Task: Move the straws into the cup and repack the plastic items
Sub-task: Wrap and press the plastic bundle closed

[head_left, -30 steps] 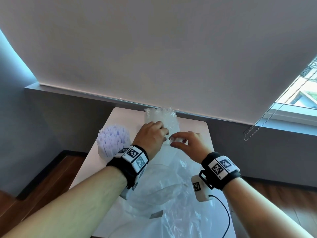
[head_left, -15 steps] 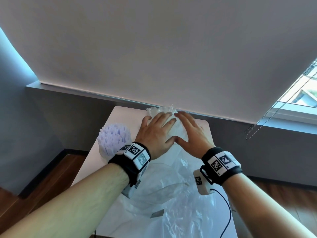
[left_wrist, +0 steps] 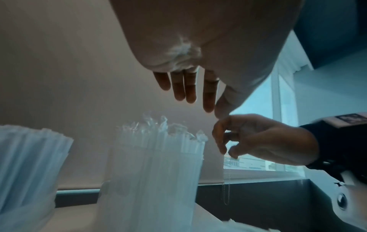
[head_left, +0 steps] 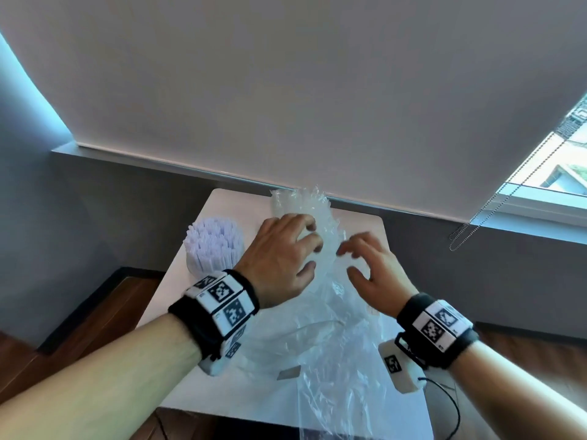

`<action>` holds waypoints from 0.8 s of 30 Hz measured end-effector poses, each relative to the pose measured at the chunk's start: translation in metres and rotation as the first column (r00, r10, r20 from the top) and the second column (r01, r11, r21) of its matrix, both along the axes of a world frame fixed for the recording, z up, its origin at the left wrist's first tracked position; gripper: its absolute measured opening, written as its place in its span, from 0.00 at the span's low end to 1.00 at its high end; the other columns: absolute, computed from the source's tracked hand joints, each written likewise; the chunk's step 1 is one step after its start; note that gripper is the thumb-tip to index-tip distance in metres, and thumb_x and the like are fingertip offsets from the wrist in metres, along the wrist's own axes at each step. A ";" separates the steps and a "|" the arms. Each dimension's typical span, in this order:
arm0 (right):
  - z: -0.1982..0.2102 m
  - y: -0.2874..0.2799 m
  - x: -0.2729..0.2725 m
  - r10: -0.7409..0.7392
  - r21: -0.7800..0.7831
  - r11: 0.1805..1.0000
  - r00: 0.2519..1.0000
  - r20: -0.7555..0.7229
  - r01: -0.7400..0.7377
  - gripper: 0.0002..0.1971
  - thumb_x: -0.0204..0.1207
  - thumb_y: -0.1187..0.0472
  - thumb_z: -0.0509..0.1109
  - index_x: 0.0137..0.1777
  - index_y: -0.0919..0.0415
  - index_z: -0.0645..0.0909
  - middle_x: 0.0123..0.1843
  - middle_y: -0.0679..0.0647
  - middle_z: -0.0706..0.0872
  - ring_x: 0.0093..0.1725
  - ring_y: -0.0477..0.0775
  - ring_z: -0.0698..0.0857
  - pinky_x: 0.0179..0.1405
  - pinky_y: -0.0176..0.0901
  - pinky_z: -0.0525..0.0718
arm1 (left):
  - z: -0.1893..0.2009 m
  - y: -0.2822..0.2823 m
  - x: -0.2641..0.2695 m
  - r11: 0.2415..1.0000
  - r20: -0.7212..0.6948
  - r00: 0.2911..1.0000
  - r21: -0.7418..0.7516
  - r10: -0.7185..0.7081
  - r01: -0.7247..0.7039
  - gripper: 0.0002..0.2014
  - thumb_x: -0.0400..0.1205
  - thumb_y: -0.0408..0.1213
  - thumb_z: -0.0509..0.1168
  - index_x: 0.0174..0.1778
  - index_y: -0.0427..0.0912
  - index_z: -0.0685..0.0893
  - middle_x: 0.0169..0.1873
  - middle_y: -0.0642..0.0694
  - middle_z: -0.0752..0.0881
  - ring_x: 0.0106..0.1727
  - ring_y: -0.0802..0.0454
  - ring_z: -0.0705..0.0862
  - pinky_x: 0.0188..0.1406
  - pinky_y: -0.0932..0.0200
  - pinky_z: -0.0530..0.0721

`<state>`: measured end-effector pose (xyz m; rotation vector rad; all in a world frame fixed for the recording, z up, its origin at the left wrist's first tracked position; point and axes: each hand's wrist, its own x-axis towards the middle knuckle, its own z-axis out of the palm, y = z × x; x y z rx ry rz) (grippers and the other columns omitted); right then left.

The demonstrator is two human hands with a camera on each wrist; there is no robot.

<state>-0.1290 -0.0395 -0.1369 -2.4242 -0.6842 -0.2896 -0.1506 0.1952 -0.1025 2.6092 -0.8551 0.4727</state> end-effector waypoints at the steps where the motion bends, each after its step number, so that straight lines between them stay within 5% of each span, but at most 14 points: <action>1: -0.005 -0.001 -0.010 0.050 -0.029 0.998 0.994 -0.101 -0.053 0.21 0.68 0.64 0.67 0.61 0.46 0.80 0.60 0.46 0.75 0.55 0.42 0.77 0.56 0.43 0.79 | -0.004 0.002 -0.010 0.999 -0.013 1.000 0.036 -0.028 0.028 0.10 0.78 0.46 0.65 0.53 0.48 0.82 0.64 0.47 0.76 0.68 0.48 0.74 0.67 0.49 0.72; 5: -0.042 -0.003 -0.035 0.050 -0.386 0.896 0.915 -0.400 -0.217 0.26 0.64 0.41 0.67 0.65 0.35 0.75 0.71 0.43 0.71 0.62 0.48 0.78 0.62 0.46 0.79 | -0.034 0.005 -0.041 0.957 -0.267 0.964 0.283 0.020 0.059 0.20 0.76 0.58 0.67 0.58 0.49 0.82 0.80 0.41 0.62 0.81 0.42 0.58 0.78 0.48 0.60; 8: -0.054 0.002 -0.034 0.038 -0.264 0.951 0.905 -0.424 -0.164 0.11 0.72 0.50 0.77 0.54 0.45 0.87 0.58 0.43 0.85 0.49 0.42 0.84 0.55 0.41 0.82 | -0.056 0.003 -0.048 0.922 -0.412 0.906 0.381 0.099 0.072 0.26 0.75 0.61 0.67 0.65 0.51 0.79 0.85 0.44 0.46 0.85 0.44 0.43 0.81 0.47 0.47; 10: -0.050 0.007 -0.032 0.025 -0.243 0.963 0.938 -0.345 -0.115 0.07 0.74 0.58 0.78 0.51 0.52 0.90 0.51 0.46 0.90 0.44 0.39 0.81 0.49 0.32 0.79 | -0.063 0.003 -0.048 0.914 -0.435 0.892 0.399 0.122 0.070 0.26 0.75 0.62 0.67 0.65 0.51 0.79 0.86 0.47 0.43 0.85 0.46 0.39 0.82 0.44 0.44; 12: -0.037 0.014 -0.034 0.040 -0.178 0.979 0.947 -0.317 -0.101 0.07 0.76 0.61 0.77 0.52 0.53 0.89 0.46 0.47 0.91 0.40 0.39 0.81 0.44 0.27 0.77 | -0.063 0.003 -0.047 0.927 -0.423 0.897 0.372 0.126 0.045 0.23 0.75 0.61 0.67 0.61 0.51 0.80 0.85 0.48 0.52 0.85 0.48 0.43 0.81 0.44 0.45; 15: -0.011 0.022 -0.038 0.082 -0.065 0.992 0.944 -0.321 -0.108 0.12 0.77 0.61 0.75 0.53 0.44 0.79 0.44 0.42 0.91 0.41 0.45 0.87 0.48 0.42 0.86 | -0.047 0.010 -0.049 0.962 -0.375 0.921 0.272 0.104 0.002 0.16 0.76 0.55 0.70 0.52 0.50 0.78 0.65 0.52 0.75 0.71 0.48 0.71 0.71 0.52 0.62; 17: 0.010 0.024 -0.039 0.118 -0.014 0.992 0.951 -0.284 -0.127 0.11 0.75 0.61 0.77 0.52 0.45 0.82 0.43 0.45 0.90 0.42 0.47 0.88 0.50 0.47 0.87 | -0.033 0.017 -0.052 0.989 -0.356 0.932 0.149 0.066 -0.013 0.15 0.75 0.47 0.73 0.46 0.50 0.72 0.49 0.54 0.74 0.52 0.47 0.79 0.50 0.55 0.73; 19: 0.033 0.024 -0.042 0.151 0.152 0.982 0.952 -0.268 -0.113 0.09 0.72 0.67 0.80 0.50 0.56 0.89 0.43 0.54 0.90 0.42 0.47 0.88 0.51 0.41 0.88 | -0.019 0.023 -0.057 0.999 -0.351 0.936 0.032 0.037 -0.027 0.18 0.76 0.42 0.74 0.44 0.50 0.67 0.45 0.55 0.71 0.44 0.47 0.78 0.42 0.52 0.77; 22: 0.059 0.019 -0.043 0.211 0.510 0.860 0.922 -0.326 -0.016 0.09 0.67 0.76 0.79 0.45 0.64 0.91 0.42 0.58 0.93 0.40 0.48 0.89 0.48 0.38 0.88 | -0.003 0.029 -0.066 0.991 -0.374 0.926 -0.136 -0.050 -0.002 0.22 0.78 0.39 0.73 0.56 0.54 0.65 0.49 0.57 0.74 0.46 0.49 0.78 0.49 0.53 0.81; 24: 0.064 0.015 -0.036 0.192 0.591 0.806 0.945 -0.266 0.002 0.08 0.73 0.76 0.75 0.46 0.64 0.90 0.44 0.58 0.93 0.41 0.51 0.90 0.45 0.40 0.88 | 0.007 0.029 -0.069 0.972 -0.358 0.922 -0.223 -0.147 0.068 0.31 0.81 0.37 0.71 0.68 0.66 0.59 0.55 0.55 0.77 0.49 0.50 0.81 0.52 0.57 0.83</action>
